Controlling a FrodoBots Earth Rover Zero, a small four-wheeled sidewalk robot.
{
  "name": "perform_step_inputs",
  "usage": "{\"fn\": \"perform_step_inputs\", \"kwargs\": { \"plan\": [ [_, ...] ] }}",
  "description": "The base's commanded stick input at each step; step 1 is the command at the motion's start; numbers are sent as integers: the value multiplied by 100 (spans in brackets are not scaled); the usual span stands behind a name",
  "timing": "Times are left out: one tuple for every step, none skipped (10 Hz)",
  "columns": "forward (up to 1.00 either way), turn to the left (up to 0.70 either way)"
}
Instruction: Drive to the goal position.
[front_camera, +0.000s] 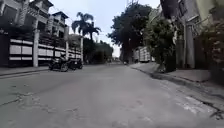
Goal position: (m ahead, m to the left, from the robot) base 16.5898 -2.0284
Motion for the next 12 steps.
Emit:
{"fn": "perform_step_inputs", "kwargs": {
  "plan": [
    [100,-2],
    [100,-2],
    [100,-8],
    [100,-4],
    [100,-3],
    [100,-3],
    [100,-1],
    [100,0],
    [100,0],
    [100,0],
    [100,0],
    [100,0]
  ]
}}
